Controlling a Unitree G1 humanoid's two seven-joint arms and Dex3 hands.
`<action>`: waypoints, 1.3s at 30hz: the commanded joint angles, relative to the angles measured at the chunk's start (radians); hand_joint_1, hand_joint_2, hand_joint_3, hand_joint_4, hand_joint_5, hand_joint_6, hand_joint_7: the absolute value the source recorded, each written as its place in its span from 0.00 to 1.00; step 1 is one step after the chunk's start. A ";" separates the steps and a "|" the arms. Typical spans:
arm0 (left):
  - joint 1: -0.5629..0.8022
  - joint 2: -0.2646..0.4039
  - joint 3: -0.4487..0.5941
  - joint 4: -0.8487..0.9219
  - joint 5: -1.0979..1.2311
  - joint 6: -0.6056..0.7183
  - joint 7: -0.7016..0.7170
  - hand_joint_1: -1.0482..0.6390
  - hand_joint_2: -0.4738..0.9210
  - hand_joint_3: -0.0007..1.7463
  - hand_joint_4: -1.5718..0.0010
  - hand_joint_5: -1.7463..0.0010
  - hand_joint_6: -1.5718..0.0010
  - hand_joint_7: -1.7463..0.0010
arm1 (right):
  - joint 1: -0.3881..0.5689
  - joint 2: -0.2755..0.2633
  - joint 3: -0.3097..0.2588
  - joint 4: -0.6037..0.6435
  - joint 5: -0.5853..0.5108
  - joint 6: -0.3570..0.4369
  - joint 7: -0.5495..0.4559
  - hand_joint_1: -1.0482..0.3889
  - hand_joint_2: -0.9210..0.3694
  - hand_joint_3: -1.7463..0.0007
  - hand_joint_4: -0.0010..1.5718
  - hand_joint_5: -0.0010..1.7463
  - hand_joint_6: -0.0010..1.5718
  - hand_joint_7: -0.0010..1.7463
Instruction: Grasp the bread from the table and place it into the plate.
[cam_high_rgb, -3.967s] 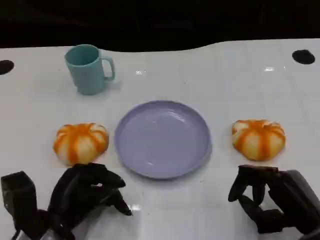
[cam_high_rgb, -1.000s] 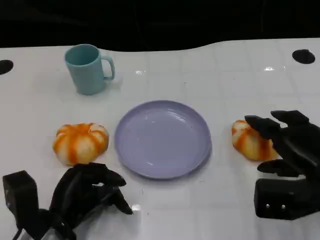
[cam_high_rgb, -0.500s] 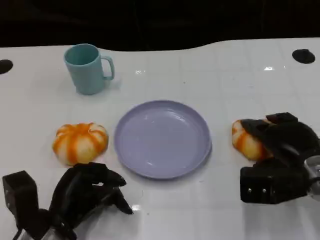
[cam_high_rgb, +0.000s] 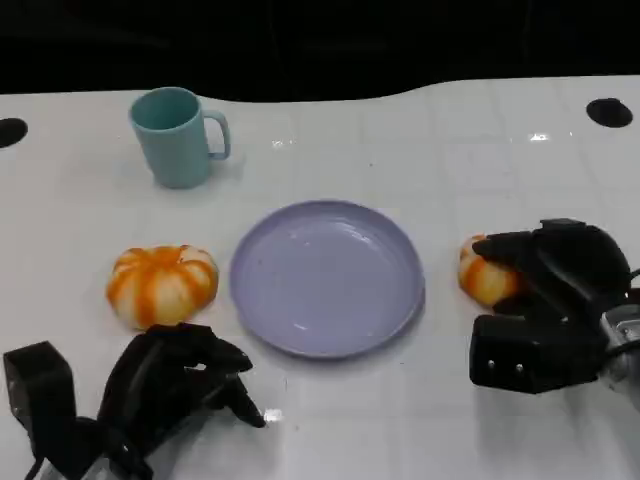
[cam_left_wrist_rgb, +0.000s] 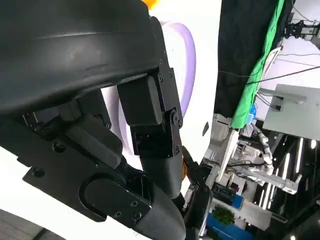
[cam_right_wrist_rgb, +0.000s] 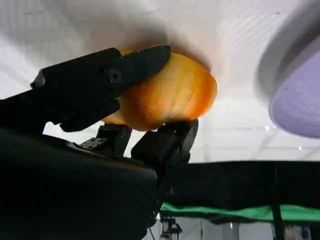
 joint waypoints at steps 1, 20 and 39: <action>0.014 0.013 0.004 -0.012 -0.001 0.007 0.003 0.00 0.85 0.00 0.00 0.66 0.00 0.88 | -0.016 -0.001 -0.008 0.019 0.019 -0.060 -0.111 0.68 0.20 0.63 0.59 1.00 0.51 0.89; 0.043 0.011 -0.009 -0.053 0.011 0.006 0.017 0.00 0.86 0.00 0.00 0.66 0.00 0.88 | -0.028 0.008 -0.042 -0.161 0.056 -0.198 -0.190 0.67 0.46 0.26 0.65 1.00 0.55 0.89; 0.028 0.022 0.003 -0.020 -0.001 0.007 0.001 0.00 0.85 0.00 0.00 0.66 0.00 0.88 | -0.153 0.172 0.003 -0.093 0.067 -0.215 -0.002 0.62 0.46 0.27 0.63 1.00 0.55 0.83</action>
